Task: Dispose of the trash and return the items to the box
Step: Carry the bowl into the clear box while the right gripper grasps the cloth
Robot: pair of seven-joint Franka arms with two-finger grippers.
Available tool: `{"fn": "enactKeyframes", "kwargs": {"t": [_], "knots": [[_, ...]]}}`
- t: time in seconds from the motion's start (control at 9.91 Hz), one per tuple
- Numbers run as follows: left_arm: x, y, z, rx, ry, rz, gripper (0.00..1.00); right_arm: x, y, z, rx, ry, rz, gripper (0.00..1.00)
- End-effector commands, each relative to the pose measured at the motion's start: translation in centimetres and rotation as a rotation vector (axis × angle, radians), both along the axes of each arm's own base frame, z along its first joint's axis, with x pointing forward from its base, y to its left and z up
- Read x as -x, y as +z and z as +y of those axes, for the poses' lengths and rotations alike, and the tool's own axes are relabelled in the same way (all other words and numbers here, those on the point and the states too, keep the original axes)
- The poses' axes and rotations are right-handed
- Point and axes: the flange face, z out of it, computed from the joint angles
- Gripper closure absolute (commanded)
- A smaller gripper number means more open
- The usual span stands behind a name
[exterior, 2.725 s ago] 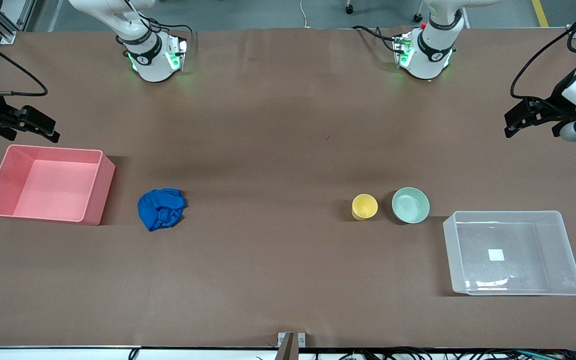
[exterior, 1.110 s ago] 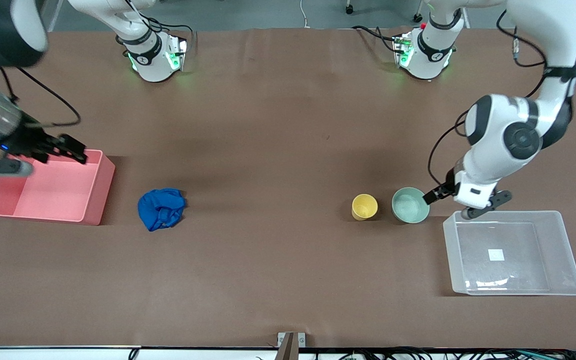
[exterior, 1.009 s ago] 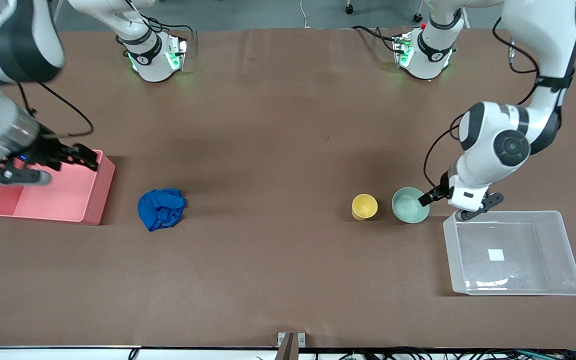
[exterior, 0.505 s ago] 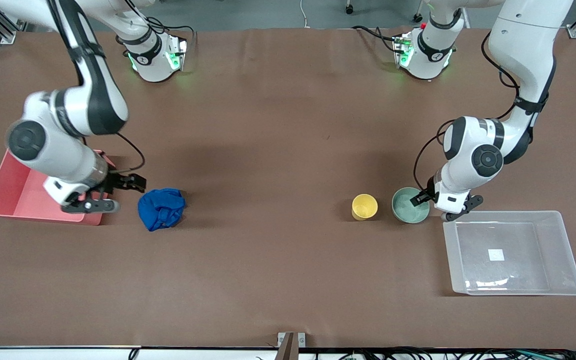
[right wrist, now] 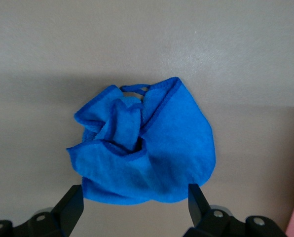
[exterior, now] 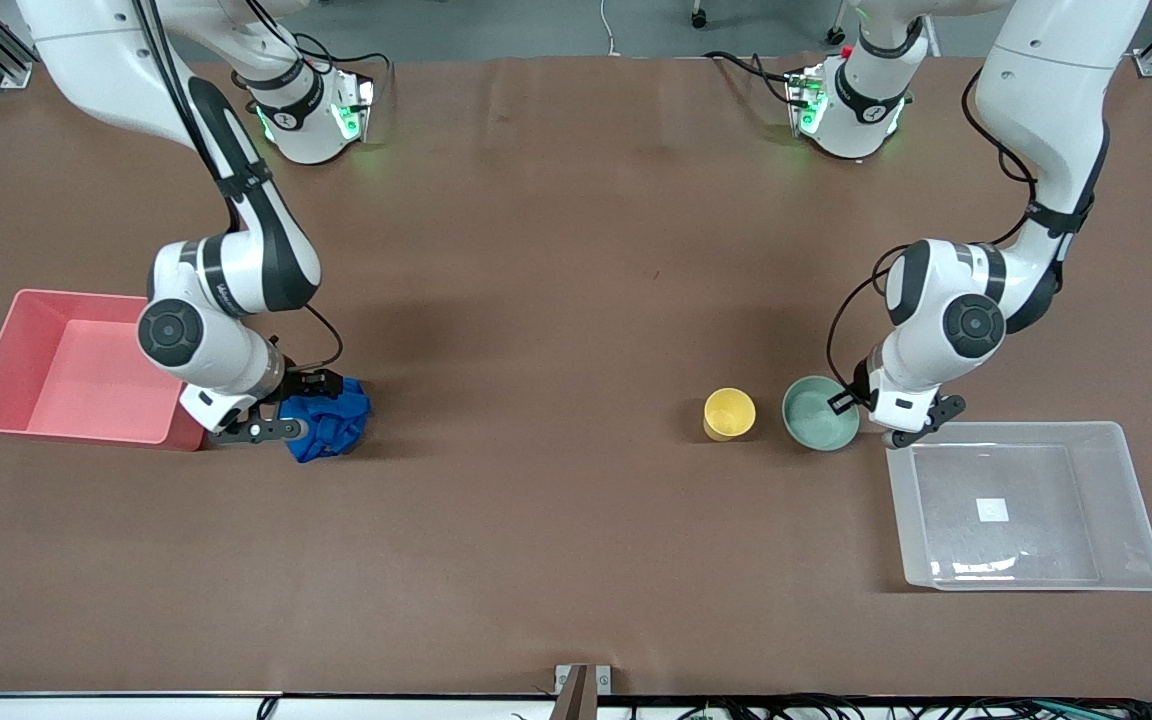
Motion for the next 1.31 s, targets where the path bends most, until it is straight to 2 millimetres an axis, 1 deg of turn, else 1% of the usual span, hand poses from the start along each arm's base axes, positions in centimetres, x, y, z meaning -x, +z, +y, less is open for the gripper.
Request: {"fn": "enactKeyframes", "kwargs": {"t": [0.0,0.1,0.2,0.3,0.4,0.5,0.61,0.71,0.81,0.91,1.01,1.11,1.21], "knots": [[-2.1,3.5,0.6,-0.014,0.005,-0.036,1.0,0.5,-2.0,-0.3,0.004,0.056,-0.003,0.12],[-3.8,6.1,1.0,-0.019,-0.008,-0.042,1.0,0.9,-2.9,-0.4,0.002,0.059,-0.024,0.15],[-5.6,8.7,2.5,-0.023,-0.035,-0.044,1.0,1.3,-3.4,-0.4,0.0,0.067,-0.035,0.22],[-7.2,11.5,4.7,-0.027,-0.082,-0.055,1.0,1.4,-3.6,-0.4,0.0,0.079,-0.03,0.35],[-8.3,13.3,7.2,-0.032,-0.139,-0.066,1.0,1.6,-4.1,-0.5,0.001,0.079,-0.021,0.55],[-9.2,12.8,10.8,-0.037,-0.206,-0.07,1.0,2.0,-4.6,-0.6,0.003,0.079,-0.009,0.7],[-10.2,11.9,13.7,-0.038,-0.272,-0.074,1.0,2.1,-4.7,-0.6,0.003,0.079,-0.006,0.78],[-11.3,10.8,16.3,-0.037,-0.328,-0.078,1.0,2.1,-4.8,-0.8,0.004,0.076,-0.004,0.86],[-12.4,9.2,18.2,-0.035,-0.389,-0.082,1.0,2.1,-4.8,-0.9,0.004,0.073,-0.004,0.97],[-12.9,6.9,18.8,-0.024,-0.435,-0.064,1.0,2.1,-4.8,-1.0,0.004,0.072,-0.004,0.99],[-13.6,4.9,19.6,-0.023,-0.47,-0.054,1.0,2.1,-4.8,-1.1,0.004,0.07,-0.003,0.99],[-13.8,3.0,21.3,-0.034,-0.485,-0.036,1.0,2.1,-4.7,-1.3,0.005,0.067,0.002,0.99],[-13.7,1.7,21.7,-0.032,-0.496,-0.021,0.99,2.0,-4.1,-1.4,0.005,0.064,-0.005,0.99]]}}
